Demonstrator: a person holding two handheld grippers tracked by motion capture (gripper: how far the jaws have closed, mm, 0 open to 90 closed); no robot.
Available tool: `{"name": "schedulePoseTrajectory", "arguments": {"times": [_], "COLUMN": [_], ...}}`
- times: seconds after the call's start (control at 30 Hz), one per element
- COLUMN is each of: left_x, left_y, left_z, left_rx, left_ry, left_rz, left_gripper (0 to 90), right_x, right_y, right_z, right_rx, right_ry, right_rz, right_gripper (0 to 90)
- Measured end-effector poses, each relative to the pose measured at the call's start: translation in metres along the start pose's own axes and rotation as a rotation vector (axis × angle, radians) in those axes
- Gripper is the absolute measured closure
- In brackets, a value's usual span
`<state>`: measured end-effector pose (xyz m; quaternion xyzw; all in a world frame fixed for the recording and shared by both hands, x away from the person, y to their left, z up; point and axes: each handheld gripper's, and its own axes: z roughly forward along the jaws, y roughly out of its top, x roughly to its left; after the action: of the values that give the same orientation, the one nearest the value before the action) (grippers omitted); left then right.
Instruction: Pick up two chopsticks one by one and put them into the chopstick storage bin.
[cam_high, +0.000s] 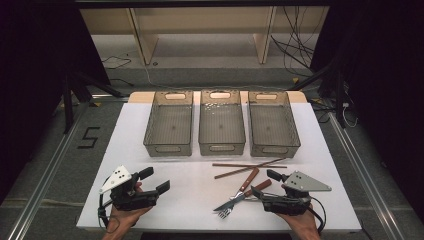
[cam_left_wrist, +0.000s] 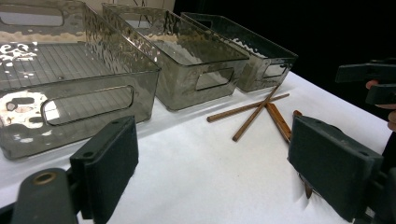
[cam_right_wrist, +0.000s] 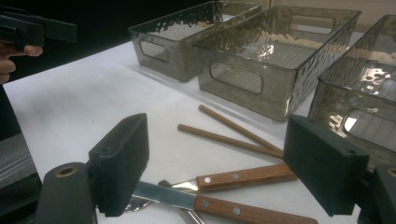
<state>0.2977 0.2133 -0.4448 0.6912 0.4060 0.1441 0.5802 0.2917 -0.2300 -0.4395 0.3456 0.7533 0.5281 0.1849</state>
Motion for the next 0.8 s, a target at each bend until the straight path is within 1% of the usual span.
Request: {"name": "schedulePoseTrajectory", "arguments": {"times": [0.23,0.3,0.43,0.53,0.67,0.8], "left_x": [0.0,0.0,0.001,0.001,0.0,-0.002], "left_y": [0.0,0.0,0.001,0.002,0.006,0.011], "left_z": [0.0,0.0,0.001,0.002,0.003,0.008], "left_rx": [0.002,0.001,0.018,0.022,0.036,0.071], "left_ry": [0.001,0.0,0.0,0.004,0.008,0.014], "left_rz": [0.001,-0.004,-0.005,-0.018,-0.017,0.003], "left_gripper": [15.4,15.4,15.4,15.4,15.4,15.4], "right_x": [0.0,0.0,0.0,0.0,0.0,0.0], "right_y": [0.0,0.0,0.001,0.002,0.002,0.003], "right_z": [0.0,0.0,-0.002,-0.003,-0.003,-0.004], "right_rx": [0.005,0.003,0.005,0.001,0.003,0.004], "right_ry": [0.0,0.0,-0.002,0.0,-0.002,-0.003], "right_rz": [-0.005,-0.007,-0.009,-0.009,-0.01,-0.01], "right_gripper": [23.6,23.7,23.8,23.9,24.0,24.1]}}
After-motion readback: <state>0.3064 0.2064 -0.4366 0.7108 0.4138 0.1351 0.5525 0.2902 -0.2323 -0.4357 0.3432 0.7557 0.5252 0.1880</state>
